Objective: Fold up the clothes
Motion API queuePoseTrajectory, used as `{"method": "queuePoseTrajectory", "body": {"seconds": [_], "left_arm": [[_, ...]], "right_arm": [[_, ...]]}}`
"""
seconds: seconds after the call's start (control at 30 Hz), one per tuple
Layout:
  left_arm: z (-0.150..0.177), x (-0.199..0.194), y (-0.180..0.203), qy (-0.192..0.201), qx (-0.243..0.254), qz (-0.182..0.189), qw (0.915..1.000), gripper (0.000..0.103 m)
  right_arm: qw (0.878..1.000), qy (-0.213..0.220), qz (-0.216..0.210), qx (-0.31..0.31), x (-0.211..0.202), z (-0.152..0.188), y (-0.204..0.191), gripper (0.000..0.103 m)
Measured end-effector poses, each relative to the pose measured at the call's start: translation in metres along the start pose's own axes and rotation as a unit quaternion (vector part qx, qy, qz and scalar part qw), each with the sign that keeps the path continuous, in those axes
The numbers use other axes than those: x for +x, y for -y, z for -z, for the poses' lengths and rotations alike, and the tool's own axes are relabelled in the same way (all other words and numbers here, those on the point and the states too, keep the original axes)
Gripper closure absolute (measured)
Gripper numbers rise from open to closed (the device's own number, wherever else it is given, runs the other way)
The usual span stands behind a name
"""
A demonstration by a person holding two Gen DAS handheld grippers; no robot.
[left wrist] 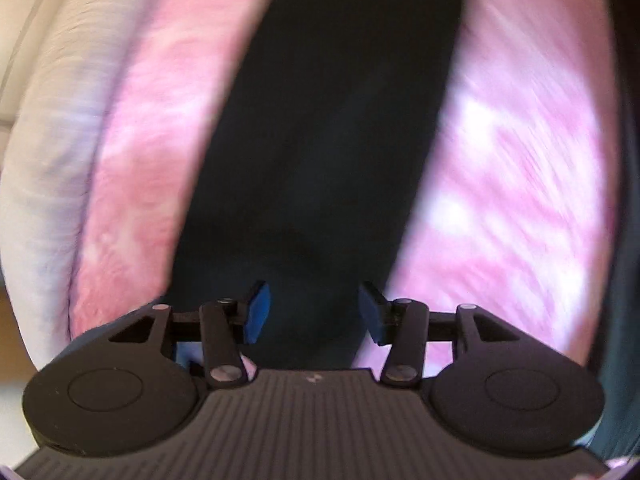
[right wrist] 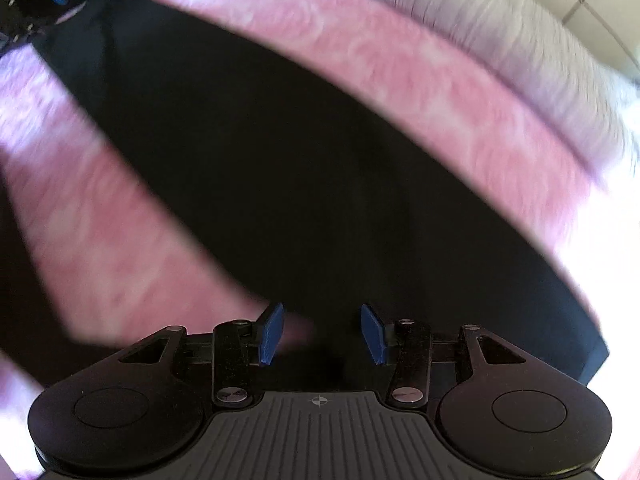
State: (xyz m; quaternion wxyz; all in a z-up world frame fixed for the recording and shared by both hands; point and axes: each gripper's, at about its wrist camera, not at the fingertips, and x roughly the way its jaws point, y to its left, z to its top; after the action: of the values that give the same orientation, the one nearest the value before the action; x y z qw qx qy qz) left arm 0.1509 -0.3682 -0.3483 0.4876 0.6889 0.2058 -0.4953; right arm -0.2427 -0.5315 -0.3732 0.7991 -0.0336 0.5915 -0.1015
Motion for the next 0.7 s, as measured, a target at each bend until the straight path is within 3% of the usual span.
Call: {"method": "queuePoseTrajectory", "body": {"seconds": [0.1,0.2,0.23,0.27,0.3,0.47,0.7], "left_arm": [[0.008,0.018,0.022,-0.016,0.049,-0.032,0.9982,0.055],[0.012,0.028,0.026,-0.013,0.061,-0.051,0.9968,0.057],[0.013,0.03,0.026,-0.016,0.065,-0.048,0.9966,0.065],[0.014,0.032,0.026,-0.022,0.067,-0.046,0.9965,0.096],[0.015,0.034,0.025,-0.033,0.064,-0.046,0.9964,0.101],[0.023,0.023,0.022,-0.033,0.045,-0.068,0.9961,0.101],[0.012,0.029,0.036,-0.058,0.054,-0.066,0.9947,0.096]], "right_arm": [[1.0,-0.021,-0.009,0.013,-0.004,0.017,-0.015,0.056],[0.999,-0.029,-0.012,0.009,-0.003,0.024,-0.022,0.056],[0.999,-0.03,-0.011,0.007,-0.003,0.025,-0.023,0.056],[0.999,-0.03,-0.01,0.005,-0.003,0.026,-0.024,0.056],[1.0,-0.03,-0.007,0.005,-0.003,0.027,-0.023,0.056],[0.999,-0.025,0.012,0.021,-0.011,0.028,-0.016,0.056],[0.995,-0.054,0.014,0.08,-0.022,0.045,-0.008,0.056]]}}
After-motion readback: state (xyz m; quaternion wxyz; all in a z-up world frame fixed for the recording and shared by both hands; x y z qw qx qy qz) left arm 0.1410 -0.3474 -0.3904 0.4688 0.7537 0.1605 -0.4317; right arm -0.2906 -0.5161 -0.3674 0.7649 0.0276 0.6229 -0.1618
